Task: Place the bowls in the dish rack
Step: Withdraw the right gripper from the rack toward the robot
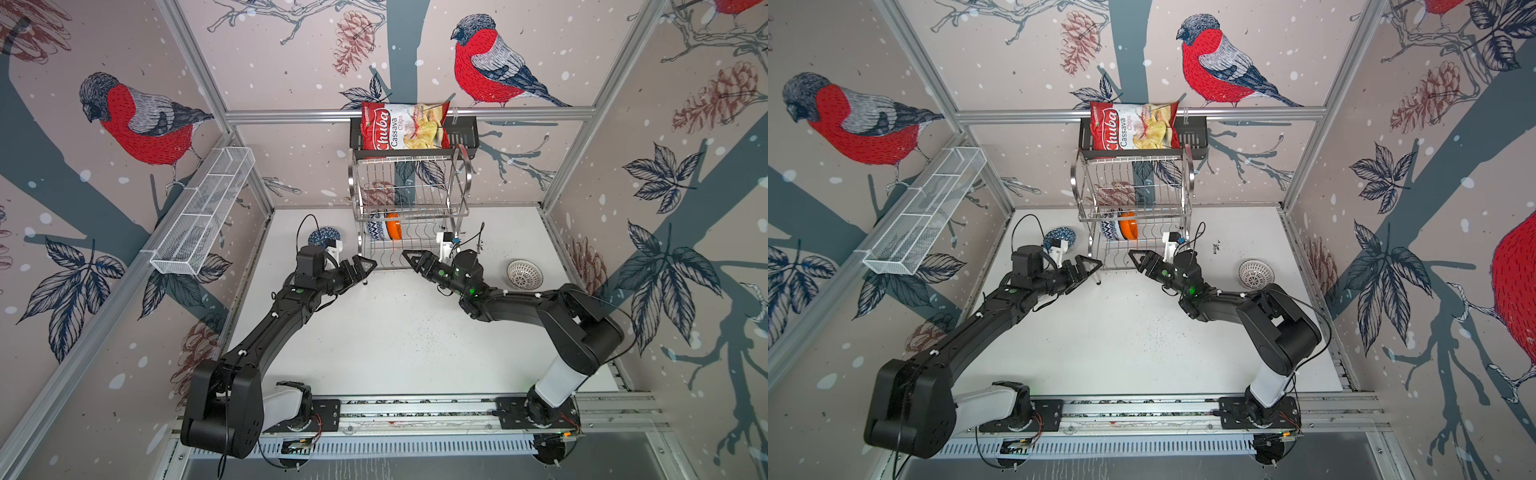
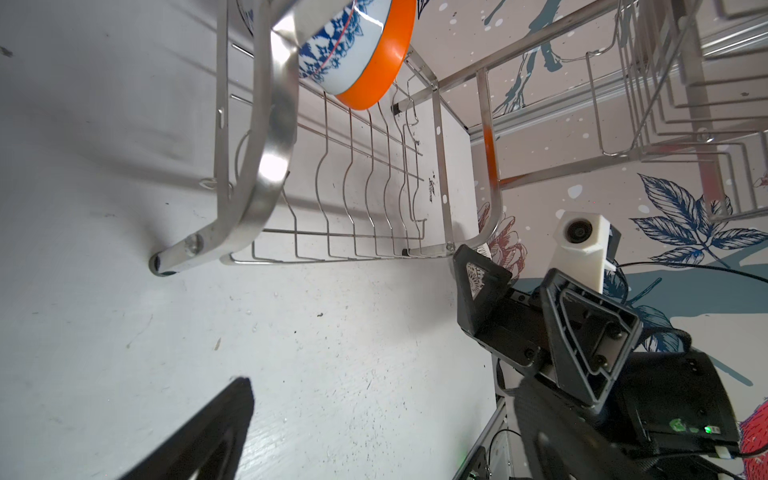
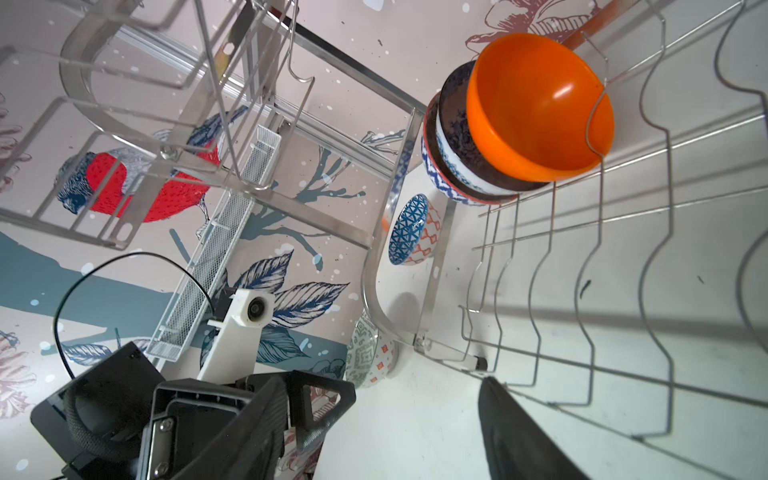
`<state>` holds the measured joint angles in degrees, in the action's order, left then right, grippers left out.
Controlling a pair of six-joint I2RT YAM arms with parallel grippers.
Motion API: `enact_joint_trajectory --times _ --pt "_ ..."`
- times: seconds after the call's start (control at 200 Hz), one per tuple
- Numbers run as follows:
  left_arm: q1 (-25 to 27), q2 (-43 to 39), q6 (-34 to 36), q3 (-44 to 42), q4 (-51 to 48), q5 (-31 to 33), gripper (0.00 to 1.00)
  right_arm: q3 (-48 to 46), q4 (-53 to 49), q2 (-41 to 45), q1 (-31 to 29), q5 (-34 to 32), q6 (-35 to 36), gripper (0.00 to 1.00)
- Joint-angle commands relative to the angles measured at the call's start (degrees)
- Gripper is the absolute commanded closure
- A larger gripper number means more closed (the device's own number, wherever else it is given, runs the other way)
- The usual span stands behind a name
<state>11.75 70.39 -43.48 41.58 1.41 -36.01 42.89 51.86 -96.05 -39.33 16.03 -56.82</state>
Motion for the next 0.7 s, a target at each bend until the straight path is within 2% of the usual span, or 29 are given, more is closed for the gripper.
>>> enact_joint_trajectory --times 0.0,0.24,0.32,0.495,0.695 --pt "2.17 -0.53 0.57 -0.01 2.09 0.37 0.02 -1.84 -4.23 3.12 -0.30 -0.96 3.27 0.20" --pt "8.42 1.75 0.36 0.78 3.98 2.40 0.02 -7.83 -15.65 13.20 -0.66 -3.53 6.66 0.09" --pt "9.92 2.99 0.98 1.15 4.81 2.74 0.02 -10.21 -20.38 17.79 -0.83 -6.52 7.98 0.00" --pt "13.48 5.94 4.27 5.47 2.58 4.56 0.02 -15.38 -29.33 28.68 -0.66 -13.73 8.68 0.00" --pt "18.64 10.50 7.38 10.57 0.67 6.83 0.02 -19.67 -37.57 36.31 -0.20 -19.34 4.93 0.00"
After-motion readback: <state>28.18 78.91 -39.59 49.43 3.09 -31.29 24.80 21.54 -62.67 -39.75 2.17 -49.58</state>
